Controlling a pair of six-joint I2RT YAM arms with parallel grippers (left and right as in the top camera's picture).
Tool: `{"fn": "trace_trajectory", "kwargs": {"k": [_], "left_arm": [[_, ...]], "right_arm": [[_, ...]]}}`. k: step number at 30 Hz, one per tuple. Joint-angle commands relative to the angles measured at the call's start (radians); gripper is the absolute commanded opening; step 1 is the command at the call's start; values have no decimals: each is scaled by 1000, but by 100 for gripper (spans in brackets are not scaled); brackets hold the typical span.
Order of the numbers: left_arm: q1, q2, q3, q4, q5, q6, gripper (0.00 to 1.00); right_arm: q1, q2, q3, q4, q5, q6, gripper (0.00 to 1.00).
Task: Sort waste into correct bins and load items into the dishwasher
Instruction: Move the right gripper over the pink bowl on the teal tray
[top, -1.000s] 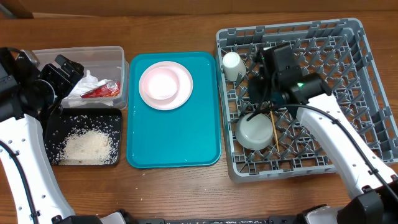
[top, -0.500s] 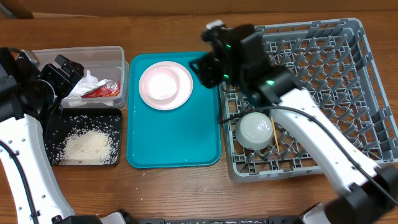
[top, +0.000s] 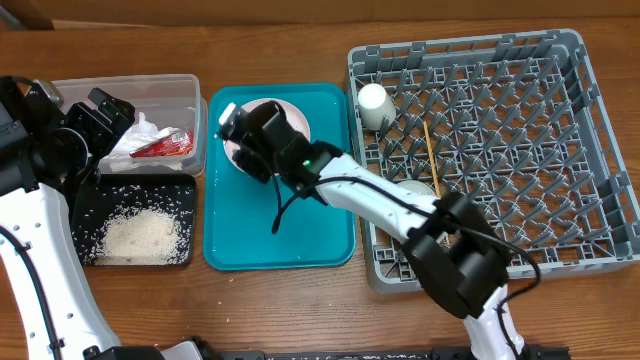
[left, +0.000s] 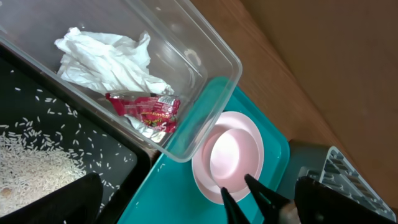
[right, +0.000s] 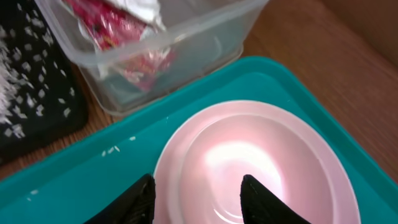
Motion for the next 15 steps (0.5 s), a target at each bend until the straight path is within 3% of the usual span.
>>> {"fn": "trace_trajectory", "kwargs": {"k": [1, 8, 12, 15], "left_arm": [[-6, 0, 26, 1, 0, -9, 100], [-6, 0, 26, 1, 0, -9, 100], [-6, 0, 26, 1, 0, -9, 100], [-6, 0, 26, 1, 0, -9, 100]], "right_arm": [[-13, 30, 14, 13, 33, -64, 46], [-27, 80, 14, -22, 14, -63, 45], [-26, 83, 14, -63, -20, -63, 35], [-26, 83, 14, -76, -19, -63, 36]]}}
